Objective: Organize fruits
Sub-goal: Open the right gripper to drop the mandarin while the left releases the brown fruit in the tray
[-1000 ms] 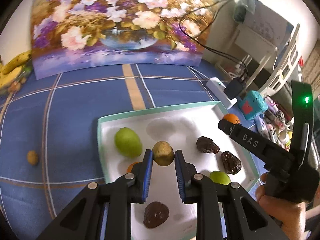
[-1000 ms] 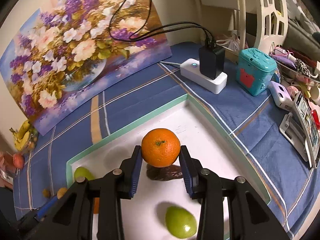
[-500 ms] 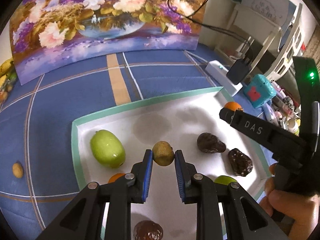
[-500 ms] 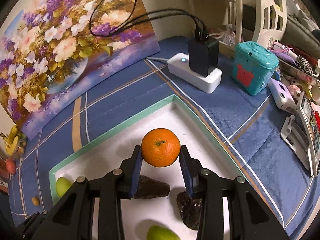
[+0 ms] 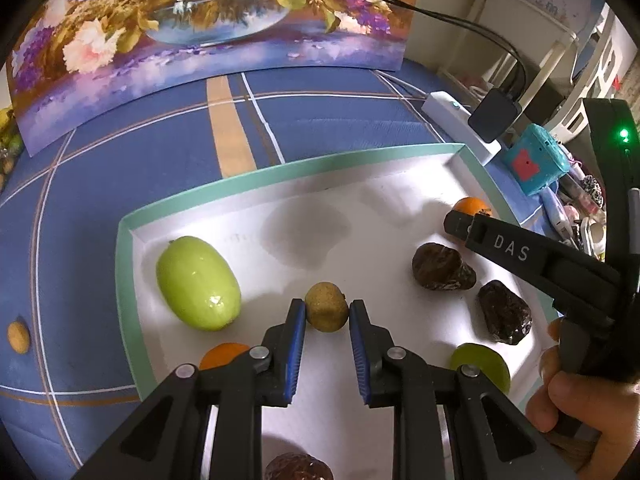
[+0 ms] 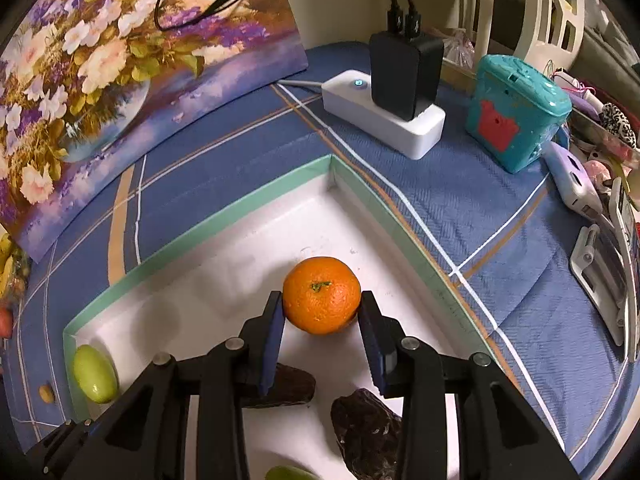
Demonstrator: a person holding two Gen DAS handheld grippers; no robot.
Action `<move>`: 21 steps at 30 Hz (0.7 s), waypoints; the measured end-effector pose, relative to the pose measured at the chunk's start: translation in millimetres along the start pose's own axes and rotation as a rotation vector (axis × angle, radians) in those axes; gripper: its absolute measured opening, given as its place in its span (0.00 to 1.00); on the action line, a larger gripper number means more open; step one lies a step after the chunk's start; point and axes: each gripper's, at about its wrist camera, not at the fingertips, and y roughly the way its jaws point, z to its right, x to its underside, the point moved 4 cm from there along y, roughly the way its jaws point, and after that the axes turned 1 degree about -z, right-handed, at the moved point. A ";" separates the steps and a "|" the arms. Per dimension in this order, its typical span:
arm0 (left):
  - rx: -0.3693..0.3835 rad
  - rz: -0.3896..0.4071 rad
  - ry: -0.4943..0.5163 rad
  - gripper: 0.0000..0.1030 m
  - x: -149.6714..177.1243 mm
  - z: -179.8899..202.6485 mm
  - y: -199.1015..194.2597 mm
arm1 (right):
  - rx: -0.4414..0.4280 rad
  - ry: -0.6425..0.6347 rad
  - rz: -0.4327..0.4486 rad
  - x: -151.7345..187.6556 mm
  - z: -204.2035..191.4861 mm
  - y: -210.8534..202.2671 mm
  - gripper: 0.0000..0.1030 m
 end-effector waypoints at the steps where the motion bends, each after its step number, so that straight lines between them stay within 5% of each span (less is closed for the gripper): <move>1: -0.001 0.000 0.000 0.23 0.0 0.2 -0.1 | 0.001 -0.001 0.001 0.0 -0.4 -0.1 0.38; 15: -0.020 -0.016 0.012 0.24 -1.3 2.3 -1.3 | 0.012 0.001 -0.010 -1.2 -1.3 -0.5 0.38; 21: -0.029 -0.023 0.009 0.25 -2.2 -0.3 -9.2 | 0.018 -0.012 -0.006 -4.3 -4.4 -5.4 0.49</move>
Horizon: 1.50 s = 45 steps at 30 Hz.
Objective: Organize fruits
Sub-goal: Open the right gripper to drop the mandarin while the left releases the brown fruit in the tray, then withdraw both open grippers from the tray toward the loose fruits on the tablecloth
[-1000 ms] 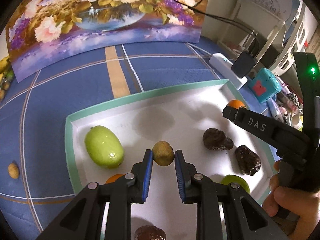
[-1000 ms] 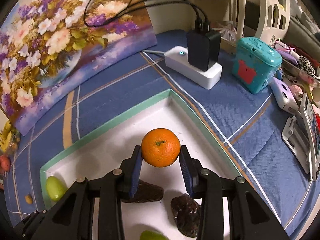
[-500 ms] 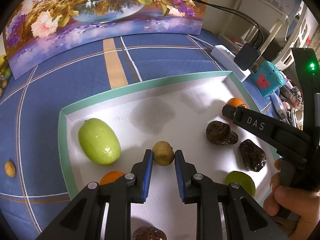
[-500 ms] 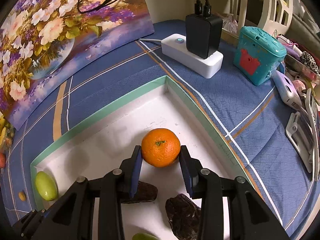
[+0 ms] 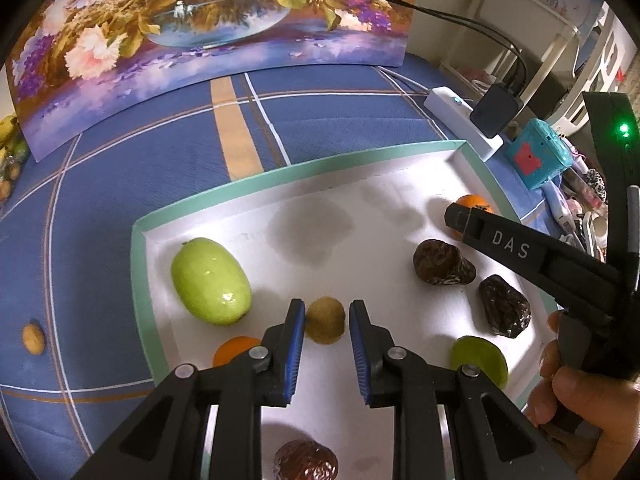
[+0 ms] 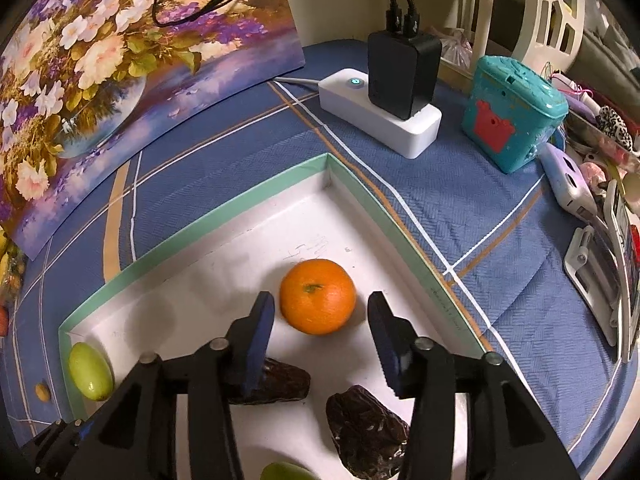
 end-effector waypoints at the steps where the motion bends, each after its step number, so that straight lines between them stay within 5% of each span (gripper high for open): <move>1: 0.000 0.002 -0.002 0.25 -0.7 -0.2 -1.9 | 0.000 -0.004 0.001 -0.5 -1.4 -1.3 0.49; 12: -0.017 0.044 -0.090 0.31 -10.2 -28.6 -33.6 | 0.010 -0.039 0.008 -0.6 -12.9 -12.0 0.65; 13: -0.023 0.049 -0.106 0.36 -10.7 -33.9 -35.4 | 0.011 -0.039 0.008 -0.1 -12.9 -12.1 0.69; 16: -0.043 0.064 -0.169 0.74 -11.1 -56.8 -41.7 | 0.011 -0.037 0.004 1.3 -12.8 -12.3 0.70; 19: -0.076 0.078 -0.229 0.75 -10.9 -78.6 -45.5 | 0.016 -0.047 -0.002 3.0 -14.4 -12.0 0.71; 26: -0.171 0.104 -0.379 0.98 -4.1 -131.2 -50.3 | 0.013 -0.078 -0.020 10.8 -28.9 -10.3 0.76; 28: -0.194 0.109 -0.405 1.00 -0.7 -141.6 -50.9 | 0.012 -0.090 -0.016 13.2 -34.3 -11.2 0.90; 45: -0.266 0.123 -0.472 1.00 13.5 -170.7 -70.8 | -0.008 -0.157 -0.001 32.7 -69.4 -30.3 0.91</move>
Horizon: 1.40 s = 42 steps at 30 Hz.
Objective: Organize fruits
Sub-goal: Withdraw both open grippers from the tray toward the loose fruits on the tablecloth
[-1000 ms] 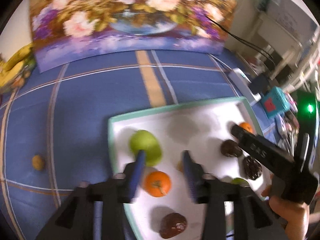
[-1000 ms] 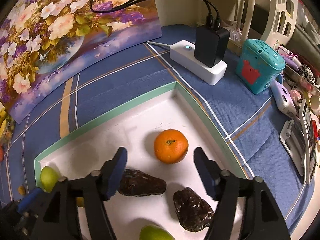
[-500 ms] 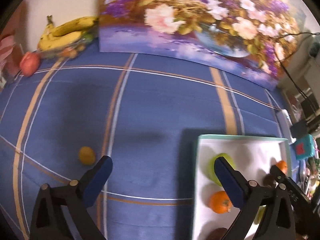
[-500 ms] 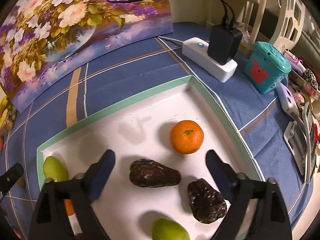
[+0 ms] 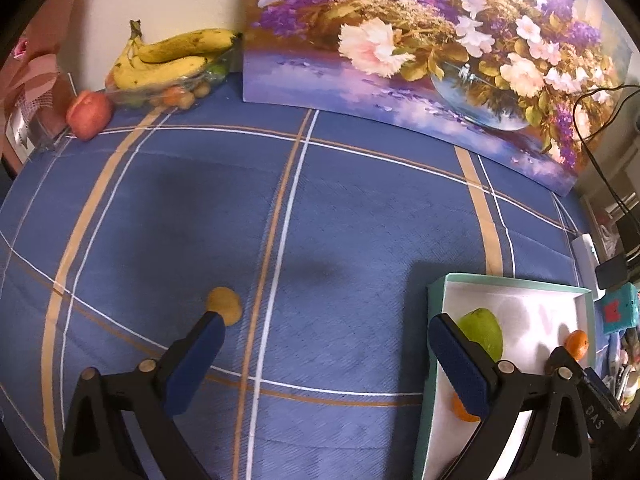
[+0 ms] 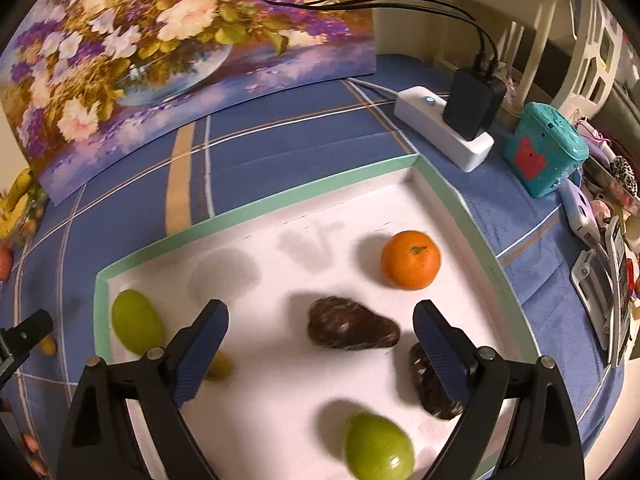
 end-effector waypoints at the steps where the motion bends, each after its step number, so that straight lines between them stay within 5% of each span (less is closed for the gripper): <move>1: -0.002 0.006 -0.006 1.00 0.0 -2.9 -1.7 | -0.001 -0.003 0.001 1.1 -2.6 -2.3 0.91; 17: 0.032 0.162 -0.013 1.00 6.9 -33.6 -71.6 | -0.047 -0.111 0.093 24.7 -53.7 -63.6 0.91; 31: 0.082 0.169 -0.089 1.00 53.7 -93.2 -111.6 | -0.152 -0.187 0.110 77.5 -101.7 -99.1 0.91; 37: 0.049 0.126 -0.166 1.00 70.5 -127.6 -103.8 | -0.202 -0.239 0.052 101.5 -124.0 -95.1 0.91; 42: -0.046 0.103 -0.130 0.99 76.4 -142.1 -99.5 | -0.274 -0.269 -0.007 116.2 -145.1 -85.7 0.91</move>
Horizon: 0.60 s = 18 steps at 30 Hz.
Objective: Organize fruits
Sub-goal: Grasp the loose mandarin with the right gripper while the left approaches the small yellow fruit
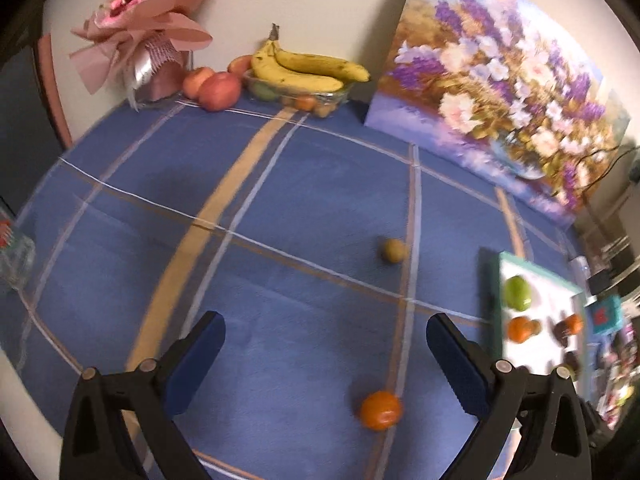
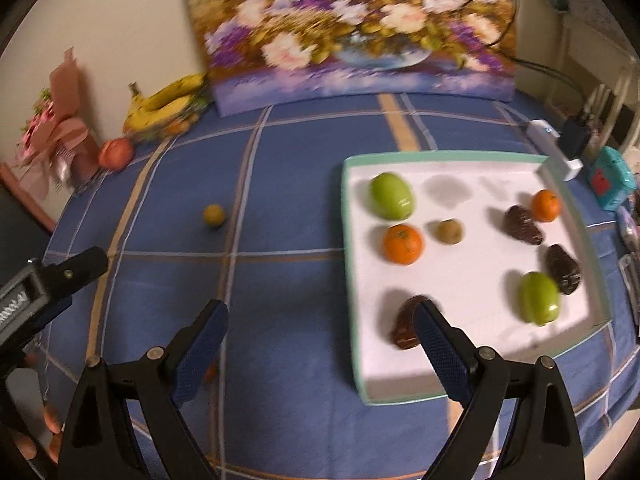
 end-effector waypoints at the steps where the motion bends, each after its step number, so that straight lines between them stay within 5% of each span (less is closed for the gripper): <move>1: -0.019 0.000 0.006 0.98 0.0 -3.2 0.9 | -0.022 0.000 -0.019 2.2 -4.1 4.7 0.91; 5: -0.043 -0.018 -0.004 0.98 -2.1 -18.1 6.4 | -0.069 -0.028 -0.082 11.2 -21.7 20.7 0.90; 18: -0.124 -0.157 -0.056 0.98 0.4 -56.5 45.7 | -0.130 -0.170 -0.245 41.7 -72.4 56.5 0.64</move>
